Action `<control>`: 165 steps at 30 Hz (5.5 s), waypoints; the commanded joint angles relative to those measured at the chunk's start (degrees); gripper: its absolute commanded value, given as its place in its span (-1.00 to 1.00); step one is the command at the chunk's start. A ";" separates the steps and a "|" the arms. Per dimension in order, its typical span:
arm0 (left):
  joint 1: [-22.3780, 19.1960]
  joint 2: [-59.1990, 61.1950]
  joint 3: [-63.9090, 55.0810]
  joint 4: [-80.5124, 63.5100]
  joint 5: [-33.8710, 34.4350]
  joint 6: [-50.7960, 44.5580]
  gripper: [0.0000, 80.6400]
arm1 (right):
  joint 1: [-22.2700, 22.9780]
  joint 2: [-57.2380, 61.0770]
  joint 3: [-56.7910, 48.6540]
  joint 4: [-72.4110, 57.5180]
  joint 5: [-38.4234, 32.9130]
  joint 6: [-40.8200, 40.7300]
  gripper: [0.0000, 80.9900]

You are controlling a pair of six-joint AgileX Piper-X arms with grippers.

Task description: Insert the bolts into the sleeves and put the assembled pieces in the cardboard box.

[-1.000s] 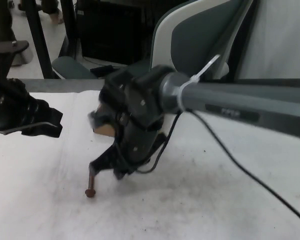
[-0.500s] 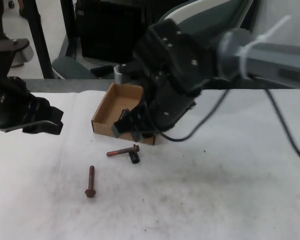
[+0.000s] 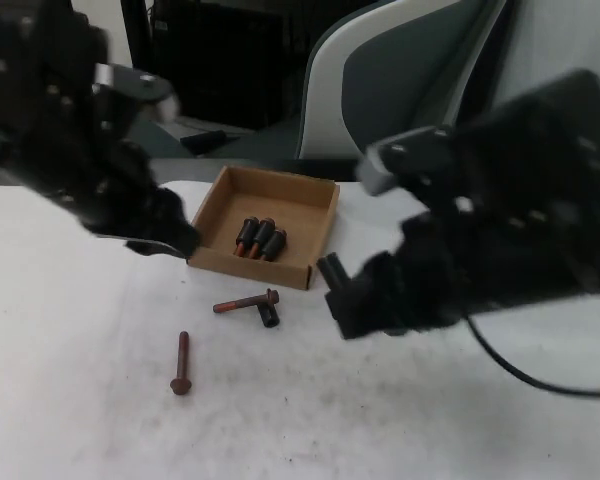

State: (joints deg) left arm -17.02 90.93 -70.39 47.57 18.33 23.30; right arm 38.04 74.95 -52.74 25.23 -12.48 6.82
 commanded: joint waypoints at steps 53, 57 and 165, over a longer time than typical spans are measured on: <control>-3.14 24.10 -8.89 -9.97 4.39 26.84 -0.17 | -0.30 -14.05 12.62 -5.41 -8.39 2.28 -0.99; -3.14 24.10 -8.89 -9.84 4.05 26.72 -0.17 | -0.30 -14.05 12.62 -5.41 -8.39 2.28 -0.99; 0.79 -48.63 49.51 -65.48 32.79 -60.37 -0.98 | 21.91 -22.64 34.53 -37.41 -2.69 17.71 -0.99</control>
State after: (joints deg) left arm -15.07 42.92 -21.35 -12.41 49.99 -33.52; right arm 59.66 49.49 -17.91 -7.46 -15.56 24.20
